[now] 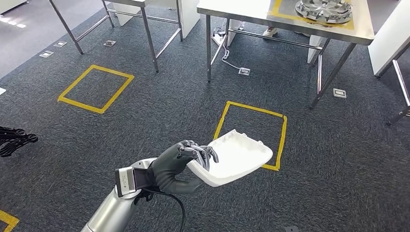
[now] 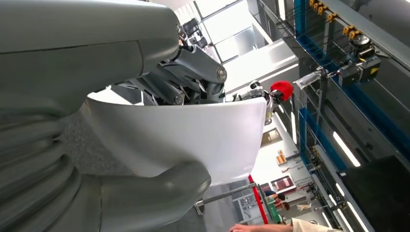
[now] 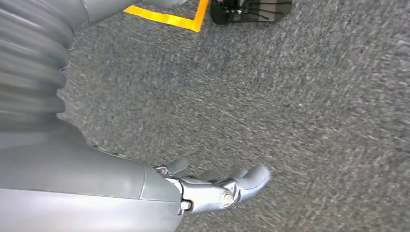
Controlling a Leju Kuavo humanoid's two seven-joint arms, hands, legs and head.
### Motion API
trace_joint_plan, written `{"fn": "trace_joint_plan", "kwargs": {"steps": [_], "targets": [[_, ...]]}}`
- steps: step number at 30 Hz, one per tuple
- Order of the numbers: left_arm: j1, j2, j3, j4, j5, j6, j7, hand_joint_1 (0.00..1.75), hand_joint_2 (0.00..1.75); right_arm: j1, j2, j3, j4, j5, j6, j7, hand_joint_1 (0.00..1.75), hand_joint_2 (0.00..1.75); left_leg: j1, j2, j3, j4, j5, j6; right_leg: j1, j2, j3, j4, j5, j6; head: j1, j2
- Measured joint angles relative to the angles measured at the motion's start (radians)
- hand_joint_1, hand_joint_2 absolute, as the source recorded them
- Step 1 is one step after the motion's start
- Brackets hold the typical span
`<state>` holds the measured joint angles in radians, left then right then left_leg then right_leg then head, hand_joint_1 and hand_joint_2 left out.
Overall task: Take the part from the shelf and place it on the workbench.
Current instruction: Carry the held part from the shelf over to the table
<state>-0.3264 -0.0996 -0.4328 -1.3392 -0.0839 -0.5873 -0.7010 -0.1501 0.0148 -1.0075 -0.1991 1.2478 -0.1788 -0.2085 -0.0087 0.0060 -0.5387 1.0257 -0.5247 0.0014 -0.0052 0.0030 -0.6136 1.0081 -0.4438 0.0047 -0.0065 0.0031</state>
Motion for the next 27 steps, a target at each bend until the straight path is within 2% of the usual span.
{"fn": "trace_joint_plan", "kwargs": {"steps": [1,2,4,5,6,7,8,9,10,11,12,14,15,17,18,19,20,21,22,24,25,26,27], "targets": [[-0.001,0.0,0.0,0.0,-0.001,0.001,0.0,1.75,1.75,0.0,0.0,0.0,0.0,-0.001,0.004,-0.002,0.0,1.75,0.001,0.0,-0.01,0.028,-0.016,-0.005,-0.003,0.003,0.006,-0.003,-0.002,-0.006,-0.002,0.0],[-0.002,0.001,-0.001,0.0,-0.001,0.001,0.0,1.75,1.75,-0.001,0.0,0.0,0.0,-0.003,0.008,-0.004,0.0,1.75,0.003,-0.001,-0.035,0.079,-0.04,-0.01,-0.005,0.007,0.011,-0.004,-0.004,-0.011,-0.004,0.0],[-0.002,0.004,-0.002,0.003,-0.002,0.002,0.0,1.75,1.75,0.0,0.0,0.0,0.0,-0.004,0.013,-0.009,0.0,1.75,0.008,-0.001,-0.111,0.216,-0.094,-0.018,-0.005,0.017,0.017,-0.004,-0.01,-0.016,-0.009,0.0],[-0.001,0.006,-0.002,0.005,-0.002,0.002,0.0,1.75,1.75,0.001,0.0,0.0,0.0,-0.005,0.014,-0.01,0.0,1.75,0.01,-0.001,-0.143,0.265,-0.105,-0.02,-0.005,0.024,0.019,-0.003,-0.013,-0.017,-0.009,0.0],[-0.001,0.007,-0.003,0.007,-0.002,0.003,0.0,1.75,1.75,0.002,0.0,0.0,0.0,-0.004,0.014,-0.011,0.0,1.75,0.012,-0.002,-0.159,0.279,-0.094,-0.022,-0.005,0.033,0.022,-0.003,-0.016,-0.015,-0.01,0.0],[-0.001,0.008,-0.003,0.007,-0.002,0.003,0.0,1.75,1.75,0.004,0.0,0.0,0.0,-0.004,0.013,-0.011,0.0,1.75,0.014,-0.003,-0.155,0.253,-0.063,-0.022,-0.005,0.043,0.028,-0.003,-0.019,-0.014,-0.01,0.0],[-0.001,0.009,-0.004,0.007,-0.002,0.004,0.0,1.75,1.75,0.005,0.0,0.0,0.0,-0.004,0.012,-0.011,0.0,1.75,0.016,-0.01,-0.133,0.192,-0.017,-0.021,-0.006,0.055,0.034,-0.002,-0.023,-0.011,-0.011,0.0],[-0.001,0.01,-0.004,0.007,-0.002,0.004,0.0,1.75,1.75,0.005,0.001,0.0,0.0,-0.004,0.011,-0.011,0.0,1.75,0.017,-0.029,-0.104,0.12,0.022,-0.019,-0.006,0.066,0.04,-0.001,-0.027,-0.007,-0.011,0.0],[-0.001,0.011,-0.004,0.007,-0.002,0.005,0.0,1.75,1.75,0.003,0.002,0.0,0.0,-0.004,0.011,-0.012,0.0,1.75,0.019,-0.048,-0.077,0.057,0.049,-0.017,-0.006,0.077,0.042,0.001,-0.031,-0.002,-0.012,0.0],[-0.002,0.011,-0.005,0.007,-0.004,0.005,0.0,1.75,1.75,0.002,0.003,0.0,0.0,-0.004,0.01,-0.012,0.0,1.75,0.02,-0.064,-0.06,0.016,0.061,-0.014,-0.007,0.087,0.042,0.001,-0.033,0.004,-0.012,0.0],[-0.002,0.012,-0.005,0.006,-0.005,0.006,0.0,1.75,1.75,0.002,0.003,0.0,0.0,-0.006,0.01,-0.012,0.0,1.75,0.019,-0.072,-0.052,0.0,0.058,-0.011,-0.009,0.097,0.039,0.001,-0.035,0.011,-0.012,0.0],[-0.005,0.01,-0.007,0.005,-0.008,0.008,0.0,1.75,1.75,0.004,0.003,0.0,0.0,-0.008,0.009,-0.012,0.0,1.75,0.016,-0.057,-0.047,-0.007,0.056,0.001,-0.014,0.113,0.037,-0.002,-0.036,0.026,-0.013,0.0],[-0.007,0.008,-0.009,0.003,-0.009,0.008,0.0,1.75,1.75,0.006,0.003,0.0,0.0,-0.008,0.008,-0.012,0.0,1.75,0.017,-0.048,-0.041,-0.011,0.055,0.009,-0.014,0.104,0.036,0.003,-0.039,0.033,-0.012,0.0],[-0.009,0.004,-0.012,0.0,-0.009,0.009,0.0,1.75,1.75,0.004,0.004,0.0,0.0,-0.008,0.003,-0.012,0.0,1.75,0.02,-0.028,-0.029,-0.021,0.054,0.022,-0.012,0.059,0.007,0.065,-0.069,0.042,-0.005,0.0],[-0.009,0.004,-0.013,0.0,-0.009,0.009,0.0,1.75,1.75,0.002,0.004,0.0,0.0,-0.008,0.0,-0.012,0.0,1.75,0.018,-0.018,-0.025,-0.022,0.05,0.026,-0.011,0.032,-0.027,0.127,-0.095,0.045,-0.001,0.0],[-0.008,0.004,-0.014,0.0,-0.01,0.009,0.0,1.75,1.75,0.0,0.004,0.0,0.0,-0.008,-0.003,-0.012,0.0,1.75,0.017,-0.009,-0.022,-0.021,0.046,0.029,-0.011,0.017,-0.069,0.197,-0.121,0.049,0.002,0.0],[-0.008,0.004,-0.014,0.001,-0.011,0.009,0.0,1.75,1.75,0.0,0.004,0.0,0.0,-0.008,-0.005,-0.012,0.0,1.75,0.016,-0.001,-0.019,-0.021,0.041,0.03,-0.012,0.01,-0.105,0.253,-0.135,0.051,0.002,0.0],[-0.007,0.004,-0.014,0.001,-0.012,0.009,0.0,1.75,1.75,0.002,0.005,0.0,0.0,-0.008,-0.006,-0.011,0.0,1.75,0.016,0.006,-0.014,-0.02,0.036,0.029,-0.012,0.007,-0.127,0.279,-0.131,0.053,0.003,0.0],[-0.007,0.003,-0.015,0.001,-0.013,0.009,0.0,1.75,1.75,0.004,0.005,0.0,0.0,-0.007,-0.006,-0.011,0.0,1.75,0.016,0.012,-0.008,-0.019,0.03,0.028,-0.013,0.005,-0.128,0.265,-0.106,0.054,0.003,0.0],[-0.008,0.002,-0.016,0.001,-0.015,0.009,0.0,1.75,1.75,0.006,0.004,0.0,0.0,-0.007,-0.007,-0.01,0.0,1.75,0.016,0.022,0.008,-0.018,0.016,0.023,-0.012,-0.009,-0.074,0.137,-0.024,0.05,0.005,0.0],[-0.009,0.0,-0.017,0.0,-0.016,0.009,0.0,1.75,1.75,0.005,0.004,0.0,0.0,-0.007,-0.007,-0.01,0.0,1.75,0.013,0.026,0.015,-0.017,0.008,0.019,-0.009,-0.018,-0.043,0.071,0.003,0.044,0.006,0.0],[-0.011,-0.001,-0.018,0.0,-0.017,0.009,0.0,1.75,1.75,0.004,0.004,0.0,0.0,-0.008,-0.007,-0.01,0.0,1.75,0.011,0.029,0.021,-0.016,0.002,0.014,-0.006,-0.025,-0.022,0.026,0.017,0.036,0.006,0.0],[-0.013,-0.002,-0.019,0.0,-0.018,0.009,0.0,1.75,1.75,0.004,0.004,0.0,0.0,-0.008,-0.007,-0.01,0.0,1.75,0.008,0.031,0.024,-0.017,-0.004,0.008,-0.002,-0.029,-0.012,0.005,0.017,0.028,0.007,0.0]]}}
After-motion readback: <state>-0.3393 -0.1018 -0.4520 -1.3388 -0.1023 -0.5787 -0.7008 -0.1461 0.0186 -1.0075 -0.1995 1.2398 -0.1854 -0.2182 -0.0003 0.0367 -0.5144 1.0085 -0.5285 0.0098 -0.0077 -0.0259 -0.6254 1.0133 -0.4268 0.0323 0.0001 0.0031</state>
